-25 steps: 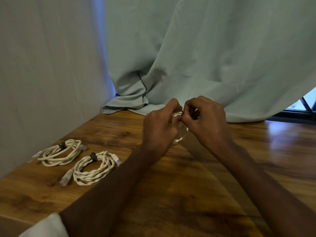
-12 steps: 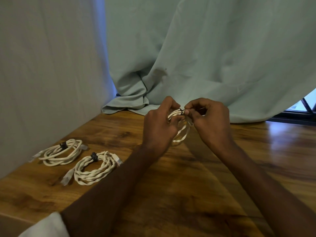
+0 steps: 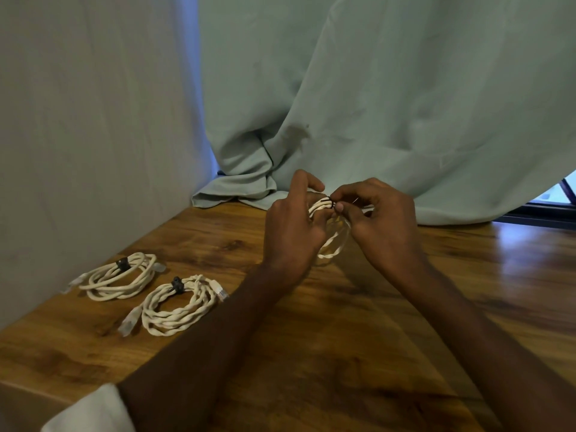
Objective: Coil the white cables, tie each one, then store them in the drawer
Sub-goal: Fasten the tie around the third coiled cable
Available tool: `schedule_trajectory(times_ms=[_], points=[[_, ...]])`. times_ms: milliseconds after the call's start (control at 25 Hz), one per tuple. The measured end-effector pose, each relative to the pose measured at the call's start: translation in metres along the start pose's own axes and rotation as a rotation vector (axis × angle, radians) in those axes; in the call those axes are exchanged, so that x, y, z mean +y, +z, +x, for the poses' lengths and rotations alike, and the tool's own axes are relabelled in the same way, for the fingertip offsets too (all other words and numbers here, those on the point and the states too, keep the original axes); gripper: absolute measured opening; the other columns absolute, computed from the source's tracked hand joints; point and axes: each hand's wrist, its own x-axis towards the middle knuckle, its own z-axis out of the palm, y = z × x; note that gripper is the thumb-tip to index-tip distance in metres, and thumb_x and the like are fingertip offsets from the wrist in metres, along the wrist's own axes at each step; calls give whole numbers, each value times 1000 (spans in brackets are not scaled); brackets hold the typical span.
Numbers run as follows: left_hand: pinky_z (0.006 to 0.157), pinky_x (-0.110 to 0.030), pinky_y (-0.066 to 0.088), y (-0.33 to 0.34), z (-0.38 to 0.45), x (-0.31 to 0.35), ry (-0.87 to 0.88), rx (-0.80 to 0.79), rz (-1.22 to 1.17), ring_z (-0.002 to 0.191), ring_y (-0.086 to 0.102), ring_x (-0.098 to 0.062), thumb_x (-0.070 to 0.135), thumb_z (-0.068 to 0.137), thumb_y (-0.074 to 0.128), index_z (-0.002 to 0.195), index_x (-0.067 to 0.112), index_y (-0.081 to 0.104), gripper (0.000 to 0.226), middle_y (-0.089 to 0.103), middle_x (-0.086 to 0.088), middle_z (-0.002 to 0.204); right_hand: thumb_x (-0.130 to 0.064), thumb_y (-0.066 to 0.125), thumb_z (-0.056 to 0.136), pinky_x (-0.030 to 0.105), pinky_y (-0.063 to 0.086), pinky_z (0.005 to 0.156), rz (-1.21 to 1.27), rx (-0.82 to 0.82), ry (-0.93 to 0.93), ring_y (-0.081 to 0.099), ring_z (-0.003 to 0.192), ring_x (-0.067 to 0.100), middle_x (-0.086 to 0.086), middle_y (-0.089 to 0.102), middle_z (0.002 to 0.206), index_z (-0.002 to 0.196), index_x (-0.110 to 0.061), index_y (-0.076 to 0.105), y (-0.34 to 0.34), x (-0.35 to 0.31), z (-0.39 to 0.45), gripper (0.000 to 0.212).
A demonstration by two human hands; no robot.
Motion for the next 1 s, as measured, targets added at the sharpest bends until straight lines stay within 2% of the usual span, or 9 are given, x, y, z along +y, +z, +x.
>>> schedule_trajectory(times_ms=[160,400,560,640,760,840,920,1000], points=[[68,-36,58,-1,0,1,13,-23,1,75,72,-9,10,87,77,123,23,49,48,78,7,88,-11,72,95,20,55,78,6,3,25,67,89,2,-8,74,101,111,-21,78,-1,-2,-1,20],[69,-35,58,0,0,3,32,-72,4,75,72,-6,8,87,79,125,21,50,49,78,8,88,-8,77,87,32,57,77,32,14,55,67,84,5,-10,72,91,92,-23,79,-3,3,-1,16],[69,-31,59,-2,1,3,23,-64,-35,76,73,-5,8,87,79,125,24,49,51,79,7,89,-10,74,91,32,54,68,-62,62,-17,64,80,8,-6,69,92,98,-24,80,2,1,-5,17],[67,-28,57,0,1,2,38,-71,-34,75,72,-6,7,87,78,125,23,48,52,78,7,87,-9,73,90,32,56,69,-84,43,-57,65,82,9,-5,69,95,102,-23,78,2,-1,-4,19],[64,-11,46,4,-1,0,59,-107,21,76,72,-8,6,88,74,126,21,46,50,78,6,87,-16,71,94,26,55,71,-130,-36,-108,64,83,6,-7,68,101,112,-25,76,4,-7,-5,21],[67,-7,42,4,-1,-2,29,-118,48,79,72,-11,5,88,75,128,22,44,53,78,4,90,-20,70,96,29,55,72,-176,-66,-129,64,83,6,-8,68,100,112,-27,77,3,-7,-4,19],[73,-11,46,4,0,-4,1,-139,40,83,73,-12,4,87,77,131,24,42,60,78,3,93,-19,70,96,34,56,71,-208,-89,-140,64,83,9,-7,69,99,112,-28,79,0,-4,-3,20],[74,-22,54,5,0,-4,2,-166,27,82,73,-12,3,87,78,134,24,40,64,78,3,91,-19,73,94,35,55,68,-232,-98,-156,64,81,11,-7,69,95,111,-28,80,-3,-2,-2,21]])
